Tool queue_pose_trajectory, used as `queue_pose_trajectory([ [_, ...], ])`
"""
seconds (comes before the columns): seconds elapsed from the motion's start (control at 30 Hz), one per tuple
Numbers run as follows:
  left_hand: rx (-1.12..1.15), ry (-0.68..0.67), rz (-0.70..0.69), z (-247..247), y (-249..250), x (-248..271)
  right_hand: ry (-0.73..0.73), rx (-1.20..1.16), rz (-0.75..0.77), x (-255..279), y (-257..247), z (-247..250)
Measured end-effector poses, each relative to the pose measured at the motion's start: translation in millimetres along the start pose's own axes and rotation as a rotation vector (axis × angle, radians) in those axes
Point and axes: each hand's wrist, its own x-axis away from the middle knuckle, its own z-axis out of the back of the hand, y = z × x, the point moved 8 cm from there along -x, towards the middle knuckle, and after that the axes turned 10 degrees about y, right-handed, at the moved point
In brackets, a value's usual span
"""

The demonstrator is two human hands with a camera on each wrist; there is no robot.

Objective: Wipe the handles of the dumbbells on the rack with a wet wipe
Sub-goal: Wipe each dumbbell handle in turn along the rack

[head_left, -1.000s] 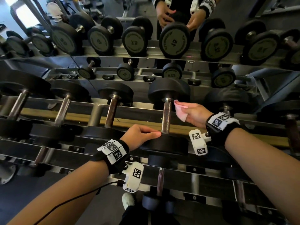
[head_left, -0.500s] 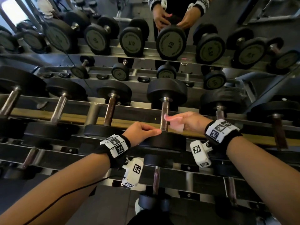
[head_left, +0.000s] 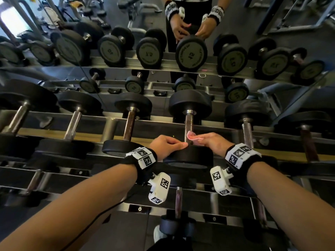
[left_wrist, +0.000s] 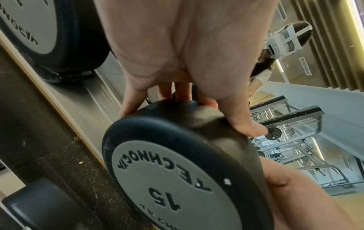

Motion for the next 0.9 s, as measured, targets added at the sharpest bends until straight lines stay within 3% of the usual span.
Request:
queue_pose_trajectory([
  [0.3, -0.055, 0.049, -0.051, 4, 4, 4, 0.141, 0.155, 0.018, 2, 7, 26],
  [0.43, -0.024, 0.072, -0.096, 2, 7, 10, 0.334, -0.016, 0.074, 11, -4, 49],
  [0.57, 0.059, 0.125, -0.100, -3, 4, 19, 0.415, -0.187, 0.022, 20, -8, 72],
  [0.77, 0.137, 0.260, -0.008, -14, 12, 22, 0.346, -0.266, -0.094, 38, 1, 121],
  [0.9, -0.151, 0.443, -0.051, -30, 45, 15, 0.295, -0.341, -0.163, 47, 9, 158],
])
